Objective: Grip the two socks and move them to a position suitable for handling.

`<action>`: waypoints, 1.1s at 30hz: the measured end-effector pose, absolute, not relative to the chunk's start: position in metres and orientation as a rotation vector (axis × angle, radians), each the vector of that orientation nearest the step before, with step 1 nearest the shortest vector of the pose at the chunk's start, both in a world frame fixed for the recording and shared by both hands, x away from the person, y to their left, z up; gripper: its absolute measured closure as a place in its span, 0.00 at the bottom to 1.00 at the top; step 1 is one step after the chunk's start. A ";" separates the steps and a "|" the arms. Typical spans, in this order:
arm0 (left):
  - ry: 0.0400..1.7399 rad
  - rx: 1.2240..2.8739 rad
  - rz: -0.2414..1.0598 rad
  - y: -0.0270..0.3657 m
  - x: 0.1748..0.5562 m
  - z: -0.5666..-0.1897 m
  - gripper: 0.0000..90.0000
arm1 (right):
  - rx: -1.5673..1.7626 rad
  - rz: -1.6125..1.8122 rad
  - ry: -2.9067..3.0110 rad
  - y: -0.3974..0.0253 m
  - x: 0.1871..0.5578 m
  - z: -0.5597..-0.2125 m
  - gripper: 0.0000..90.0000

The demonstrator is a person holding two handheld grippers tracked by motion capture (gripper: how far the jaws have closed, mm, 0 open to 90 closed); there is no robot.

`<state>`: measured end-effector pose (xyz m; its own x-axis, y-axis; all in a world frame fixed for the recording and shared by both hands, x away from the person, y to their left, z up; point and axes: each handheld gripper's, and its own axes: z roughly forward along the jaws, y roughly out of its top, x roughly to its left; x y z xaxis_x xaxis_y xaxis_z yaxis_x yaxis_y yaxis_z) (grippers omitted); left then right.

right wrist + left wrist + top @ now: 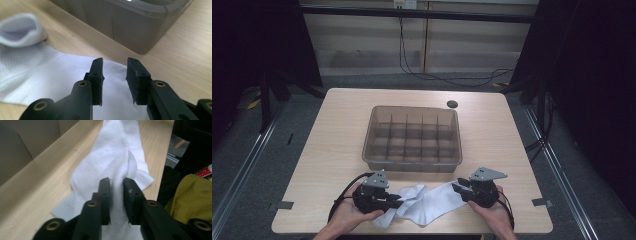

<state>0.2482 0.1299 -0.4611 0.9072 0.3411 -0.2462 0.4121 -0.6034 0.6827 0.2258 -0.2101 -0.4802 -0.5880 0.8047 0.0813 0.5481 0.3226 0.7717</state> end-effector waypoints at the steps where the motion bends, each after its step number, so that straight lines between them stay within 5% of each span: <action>1: 0.545 2.266 -0.122 0.129 0.249 -0.462 0.81 | 1.206 1.138 2.279 -0.209 0.225 -0.480 0.75; 5: 0.566 2.228 -0.163 0.134 0.250 -0.460 0.69 | 1.169 1.151 2.299 -0.199 0.223 -0.475 0.74; 11: 0.604 2.180 -0.160 0.151 0.253 -0.455 0.66 | 1.108 1.176 2.340 -0.175 0.220 -0.467 0.74; 21: 0.717 2.146 -0.075 0.183 0.267 -0.459 0.81 | 0.922 1.228 2.475 -0.105 0.225 -0.454 0.82; 33: 0.836 2.113 -0.041 0.200 0.281 -0.469 0.88 | 0.788 1.226 2.709 -0.028 0.234 -0.477 0.65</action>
<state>0.2807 0.2002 -0.4692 0.7767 0.5493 -0.3083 0.5767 -0.4233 0.6987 0.2336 -0.0276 -0.4772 -0.8667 0.4770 0.1460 0.4245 0.5516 0.7181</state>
